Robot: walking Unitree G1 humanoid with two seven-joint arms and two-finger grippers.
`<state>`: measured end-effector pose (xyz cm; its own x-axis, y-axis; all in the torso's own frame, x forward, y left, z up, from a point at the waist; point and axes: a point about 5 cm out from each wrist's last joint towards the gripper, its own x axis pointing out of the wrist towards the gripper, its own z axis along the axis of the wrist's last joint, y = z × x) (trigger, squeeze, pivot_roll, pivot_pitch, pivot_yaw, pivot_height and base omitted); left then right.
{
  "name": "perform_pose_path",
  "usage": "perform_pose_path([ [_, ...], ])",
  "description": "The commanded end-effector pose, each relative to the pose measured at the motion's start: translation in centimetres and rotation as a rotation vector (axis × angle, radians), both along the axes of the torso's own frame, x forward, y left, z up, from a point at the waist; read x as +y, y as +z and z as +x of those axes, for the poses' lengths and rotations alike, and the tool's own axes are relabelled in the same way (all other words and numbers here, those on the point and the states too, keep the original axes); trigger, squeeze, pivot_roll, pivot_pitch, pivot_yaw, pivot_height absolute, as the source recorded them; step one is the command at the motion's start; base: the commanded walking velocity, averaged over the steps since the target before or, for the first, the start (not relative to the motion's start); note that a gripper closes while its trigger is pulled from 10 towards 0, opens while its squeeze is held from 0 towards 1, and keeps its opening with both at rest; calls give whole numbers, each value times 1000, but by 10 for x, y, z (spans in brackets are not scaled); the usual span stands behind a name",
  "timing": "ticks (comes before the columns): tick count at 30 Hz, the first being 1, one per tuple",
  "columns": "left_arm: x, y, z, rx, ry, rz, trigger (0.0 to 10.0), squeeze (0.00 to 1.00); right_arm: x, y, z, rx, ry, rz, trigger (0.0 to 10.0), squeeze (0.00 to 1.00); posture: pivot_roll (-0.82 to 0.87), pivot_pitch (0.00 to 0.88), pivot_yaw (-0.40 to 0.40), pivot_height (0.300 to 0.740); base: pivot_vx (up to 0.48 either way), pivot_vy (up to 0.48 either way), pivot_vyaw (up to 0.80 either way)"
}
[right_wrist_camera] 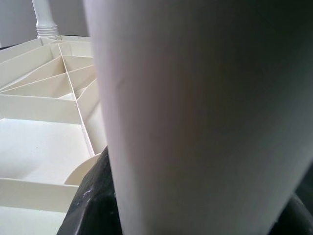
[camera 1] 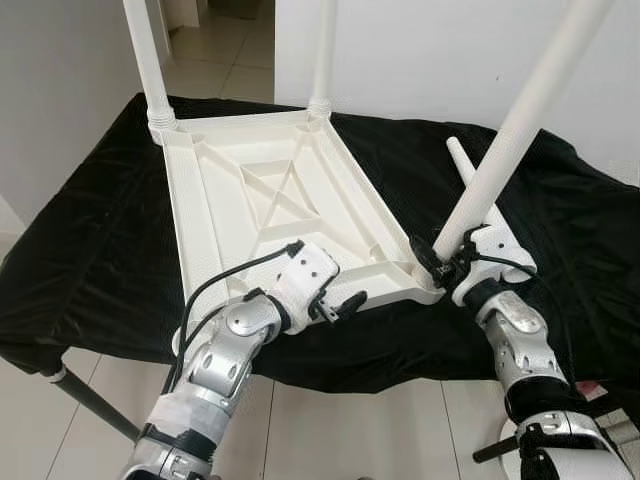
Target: Building children table
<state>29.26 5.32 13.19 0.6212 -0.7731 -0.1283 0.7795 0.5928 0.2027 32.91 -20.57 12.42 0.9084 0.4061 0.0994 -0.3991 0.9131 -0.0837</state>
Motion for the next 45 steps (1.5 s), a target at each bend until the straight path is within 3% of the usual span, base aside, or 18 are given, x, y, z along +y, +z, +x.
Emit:
perform_pose_path([
  [1,-3,0,-1,7,-31,11,10000,0,-3,-13,-3,58,-3,3,0,0,46,0,-61,740,0,0,0],
  [3,-3,0,-1,6,-31,11,10000,0,-4,-16,-3,69,-18,8,0,0,46,0,-59,740,0,0,0],
  [4,-3,0,-1,4,-33,13,10000,0,-4,-19,-3,79,-38,14,3922,0,49,0,-60,740,0,0,0],
  [5,-3,0,-1,4,-33,13,10000,0,-4,-19,-3,79,-38,14,3922,0,49,0,-60,740,0,0,0],
  [6,-3,0,-1,2,-33,16,10000,0,-4,-22,-3,92,-64,28,10000,0,52,0,-60,740,0,0,0],
  [10,-2,1,0,-1,-30,17,10000,0,-2,-28,-2,118,-133,33,10000,0,58,0,-59,740,0,0,0],
  [14,-1,1,-5,4,-25,15,10000,0,1,-36,-2,163,-371,87,10000,0,75,0,-65,740,0,0,0],
  [19,1,-1,-7,11,-21,16,10000,0,5,-40,-5,178,-440,104,10000,0,77,0,-65,740,0,0,0],
  [26,3,-6,-12,32,-18,18,10000,0,42,-47,-16,196,-637,191,10000,0,71,0,-67,740,0,0,0],
  [30,1,-6,-11,34,-10,11,10000,0,60,-44,-18,201,-623,227,10000,0,68,0,-76,740,0,0,0],
  [35,1,-6,-11,34,-9,9,10000,0,60,-44,-19,198,-616,222,10000,0,68,0,-79,740,0,0,0],
  [39,1,-6,-13,38,-2,5,10000,0,49,-41,-20,190,-650,195,10000,0,70,0,-87,740,0,0,0],
  [45,1,-6,-13,39,0,5,10000,0,46,-39,-21,178,-667,187,10000,0,70,0,-87,740,0,0,0],
])
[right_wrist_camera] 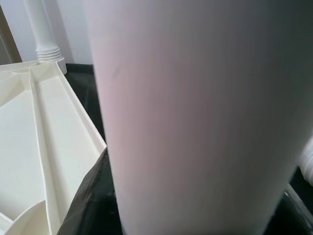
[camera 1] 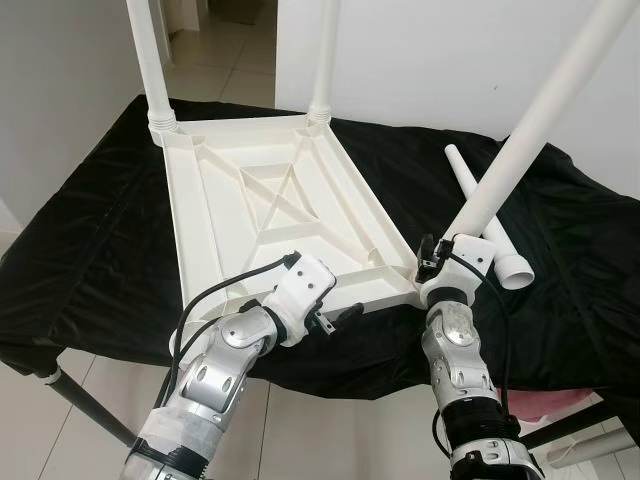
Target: Building children table
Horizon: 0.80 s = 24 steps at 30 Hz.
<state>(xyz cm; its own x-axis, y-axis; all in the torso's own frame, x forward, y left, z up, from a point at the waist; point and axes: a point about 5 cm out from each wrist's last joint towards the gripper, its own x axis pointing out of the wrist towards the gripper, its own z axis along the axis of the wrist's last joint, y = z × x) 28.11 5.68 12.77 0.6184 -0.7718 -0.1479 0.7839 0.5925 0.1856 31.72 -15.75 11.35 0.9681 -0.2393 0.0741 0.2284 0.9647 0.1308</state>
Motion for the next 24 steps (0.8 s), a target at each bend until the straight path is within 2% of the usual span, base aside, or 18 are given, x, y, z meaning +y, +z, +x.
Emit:
perform_pose_path([
  [1,-2,-1,-1,13,-1,0,10000,0,-3,-27,-9,134,-19,11,10000,216,70,0,-87,740,0,0,0],
  [2,-2,-1,-1,11,0,0,10000,0,-4,-26,-10,133,-23,11,10000,1000,67,0,-86,740,0,0,0],
  [9,-3,1,1,6,-1,-2,10000,0,-8,-22,-9,115,-10,1,10000,1000,63,0,-82,740,0,0,0],
  [10,-4,1,2,6,-3,-3,10000,0,-9,-21,-8,102,16,-3,10000,298,58,0,-79,740,0,0,0],
  [11,-4,1,2,6,-3,-3,10000,0,-9,-21,-8,102,16,-3,10000,298,58,0,-79,740,0,0,0],
  [12,-5,1,2,5,-5,-3,10000,0,-11,-20,-7,92,34,-9,10000,0,58,0,-79,740,0,0,0],
  [19,-6,2,3,3,-8,-5,10000,0,-19,-13,-2,44,142,-49,10000,0,55,0,-75,740,0,0,0],
  [24,-5,3,5,-2,-10,-3,10000,0,-34,-4,3,2,270,-107,10000,0,58,0,-72,740,0,0,0],
])
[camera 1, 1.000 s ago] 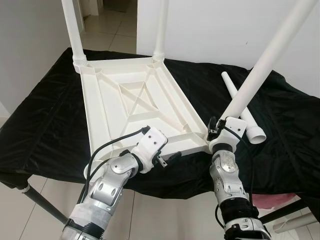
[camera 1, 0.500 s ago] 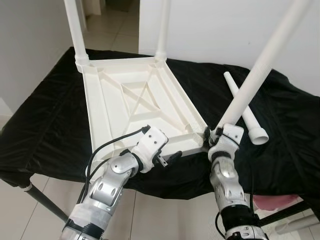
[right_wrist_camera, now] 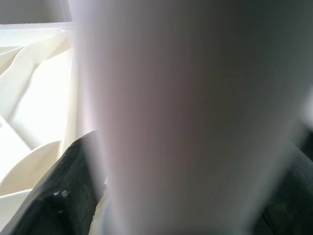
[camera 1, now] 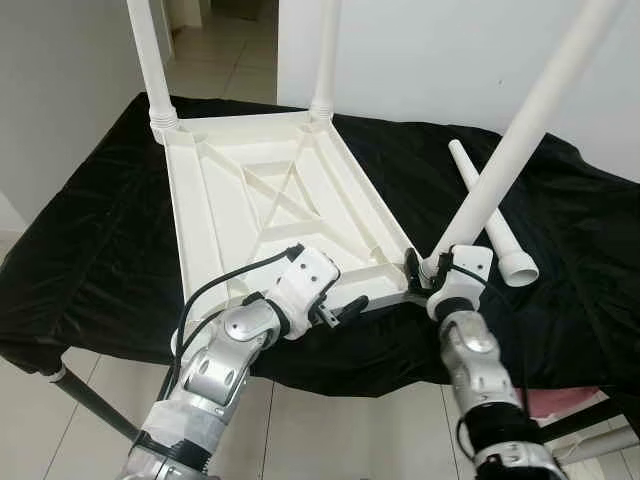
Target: Building children table
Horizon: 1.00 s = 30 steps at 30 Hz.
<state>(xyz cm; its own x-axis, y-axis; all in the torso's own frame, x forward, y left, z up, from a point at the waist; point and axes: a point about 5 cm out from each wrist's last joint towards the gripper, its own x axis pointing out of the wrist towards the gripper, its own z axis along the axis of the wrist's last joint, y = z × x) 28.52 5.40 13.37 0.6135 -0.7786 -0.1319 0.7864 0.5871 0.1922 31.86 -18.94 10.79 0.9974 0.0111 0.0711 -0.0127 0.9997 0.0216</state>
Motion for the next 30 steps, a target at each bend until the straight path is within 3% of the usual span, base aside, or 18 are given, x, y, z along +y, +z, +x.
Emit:
perform_pose_path([
  [1,-2,-3,1,13,-1,6,10000,0,-2,2,1,-12,25,3,10000,0,58,0,-72,740,0,0,0],
  [4,-1,-3,0,16,-6,9,10000,0,-11,9,4,-39,132,-38,10000,0,54,0,-63,740,0,0,0],
  [7,-2,-3,0,18,-9,9,10000,0,-11,10,4,-43,160,-49,10000,0,54,0,-63,740,0,0,0],
  [13,-5,-2,2,13,-30,11,10000,0,-6,9,4,-22,396,-110,10000,0,36,0,-47,740,0,0,0],
  [23,-7,0,4,8,-35,9,10000,0,-16,8,8,2,460,-163,10000,0,29,0,-38,740,0,0,0],
  [24,-7,-1,3,9,-38,10,10000,0,-19,8,8,4,465,-168,8863,0,27,0,-36,740,0,0,0],
  [26,-7,-1,3,10,-40,11,10000,0,-20,9,9,5,474,-169,8863,0,23,0,-34,740,0,0,0],
  [27,-7,-3,2,13,-43,13,10000,0,-24,8,10,18,471,-208,2471,0,20,0,-35,740,0,0,0],
  [30,-7,-3,2,14,-44,13,10000,0,-25,7,10,24,475,-224,2471,0,20,0,-35,740,0,0,0],
])
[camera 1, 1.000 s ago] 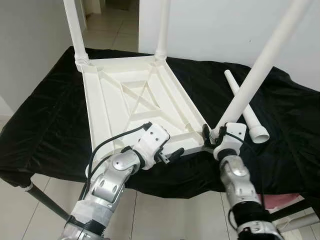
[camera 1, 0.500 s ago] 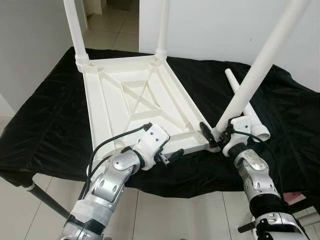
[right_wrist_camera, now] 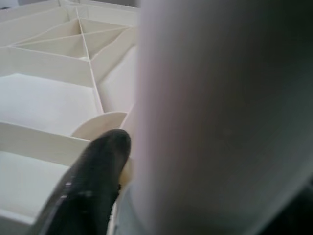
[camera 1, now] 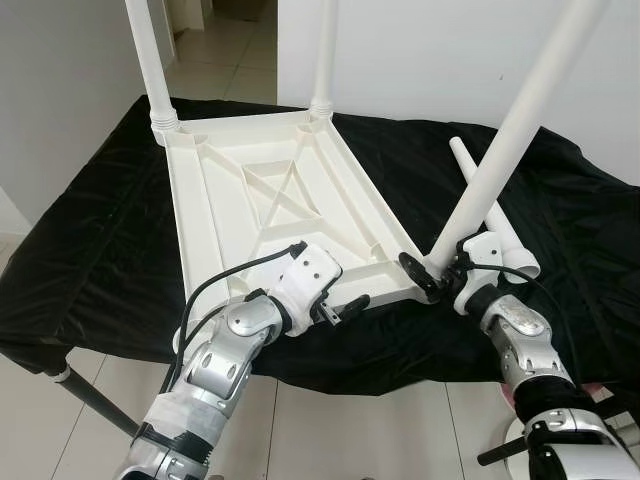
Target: Building children table
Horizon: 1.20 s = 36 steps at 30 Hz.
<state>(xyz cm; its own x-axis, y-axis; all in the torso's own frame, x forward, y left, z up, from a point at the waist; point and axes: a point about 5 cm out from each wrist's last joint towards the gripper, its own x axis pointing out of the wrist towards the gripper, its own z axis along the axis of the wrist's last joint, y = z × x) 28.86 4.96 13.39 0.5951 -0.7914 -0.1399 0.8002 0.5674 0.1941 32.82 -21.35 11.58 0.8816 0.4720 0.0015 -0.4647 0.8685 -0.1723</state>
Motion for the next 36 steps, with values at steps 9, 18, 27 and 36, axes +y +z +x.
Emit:
perform_pose_path([
  [9,-3,-4,-3,15,-19,1,10000,0,3,-10,-6,20,7,41,0,0,22,0,-40,740,0,0,0],
  [18,-1,-5,-3,18,-16,3,10000,0,15,-19,-12,46,-76,184,10000,0,18,0,-44,740,0,0,0],
  [27,-9,-9,-11,28,-57,17,10000,0,21,-29,-16,57,-308,190,10000,0,-2,0,-42,740,0,0,0],
  [36,-13,-11,-13,34,-66,14,10000,0,25,-37,-24,101,-677,230,10000,0,-10,0,-58,740,0,0,0],
])
